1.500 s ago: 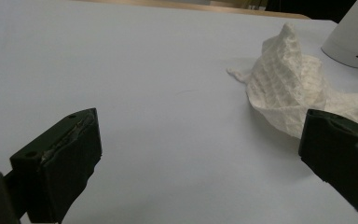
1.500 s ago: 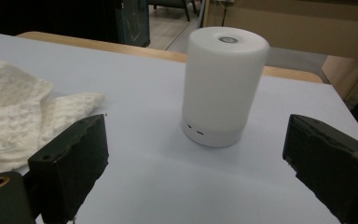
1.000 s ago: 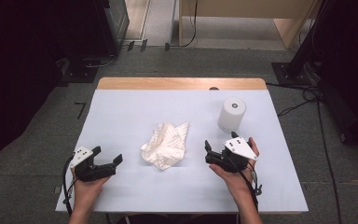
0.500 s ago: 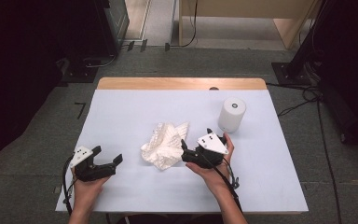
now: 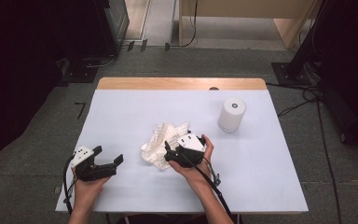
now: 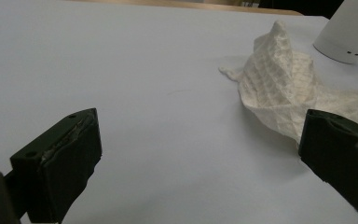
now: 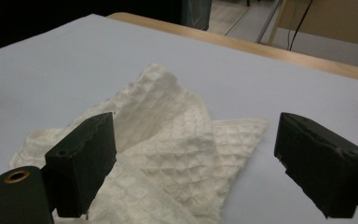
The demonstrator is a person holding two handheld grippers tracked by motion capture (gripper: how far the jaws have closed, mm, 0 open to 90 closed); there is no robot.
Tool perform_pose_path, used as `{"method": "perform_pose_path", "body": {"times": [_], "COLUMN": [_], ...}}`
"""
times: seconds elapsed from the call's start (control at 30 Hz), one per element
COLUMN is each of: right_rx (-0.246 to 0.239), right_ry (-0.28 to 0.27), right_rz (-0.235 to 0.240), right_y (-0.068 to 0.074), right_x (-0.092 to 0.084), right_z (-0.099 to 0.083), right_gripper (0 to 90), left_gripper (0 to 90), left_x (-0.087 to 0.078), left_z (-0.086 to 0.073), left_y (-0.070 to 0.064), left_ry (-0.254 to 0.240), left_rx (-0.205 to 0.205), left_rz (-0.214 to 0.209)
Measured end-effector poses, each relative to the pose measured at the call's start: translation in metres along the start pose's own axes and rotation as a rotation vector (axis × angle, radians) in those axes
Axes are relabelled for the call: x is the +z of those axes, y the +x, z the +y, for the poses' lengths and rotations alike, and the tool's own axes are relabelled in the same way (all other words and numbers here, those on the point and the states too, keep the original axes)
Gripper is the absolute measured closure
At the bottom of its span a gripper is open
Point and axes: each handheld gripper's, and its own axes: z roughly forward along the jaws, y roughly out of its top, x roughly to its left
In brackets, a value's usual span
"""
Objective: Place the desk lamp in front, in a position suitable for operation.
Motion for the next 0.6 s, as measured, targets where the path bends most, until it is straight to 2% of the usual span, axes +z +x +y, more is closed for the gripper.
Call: {"method": "perform_pose_path", "body": {"times": [0.03,0.07,0.2,0.27,0.3,0.33,0.4,0.43,0.47,0.53,0.6], "right_rx": [-0.008,-0.008,-0.005,0.011,0.010,0.010,0.002,0.007,0.007,0.011,0.012], "right_ry": [0.026,0.026,0.084,0.135,0.178,0.178,0.212,0.248,0.248,0.313,0.324], "right_rz": [0.006,0.006,0.023,0.052,0.064,0.064,0.053,0.045,0.045,0.068,0.077], "right_y": [0.004,0.004,0.010,0.012,0.014,0.014,0.015,0.014,0.014,0.013,0.013], "right_x": [0.006,0.006,0.021,0.030,0.037,0.037,0.042,0.045,0.045,0.051,0.052], "right_z": [-0.004,-0.004,-0.012,-0.015,-0.019,-0.019,-0.020,-0.019,-0.019,-0.019,-0.018], "right_gripper": [12.7,12.7,11.9,9.5,8.4,8.4,7.5,7.8,7.8,9.5,12.0], "left_gripper": [0.0,0.0,0.0,0.0,0.0,0.0,0.0,0.0,0.0,0.0,0.0], "left_x": [0.000,0.000,0.001,0.002,0.003,0.003,0.003,0.003,0.003,0.004,0.004], "left_z": [0.000,0.000,0.000,0.000,-0.001,-0.001,-0.001,-0.001,-0.001,-0.001,-0.001], "left_y": [0.000,0.000,-0.001,-0.002,-0.003,-0.003,-0.003,-0.003,-0.003,-0.003,-0.005], "left_ry": [0.001,0.004,0.010,0.015,0.015,0.016,0.017,0.017,0.019,0.024,0.025], "left_rx": [0.000,0.002,0.009,0.013,0.013,0.015,0.016,0.016,0.016,0.021,0.020], "left_rz": [0.000,-0.001,-0.006,-0.005,-0.005,-0.006,-0.008,-0.009,-0.011,-0.015,-0.018]}}
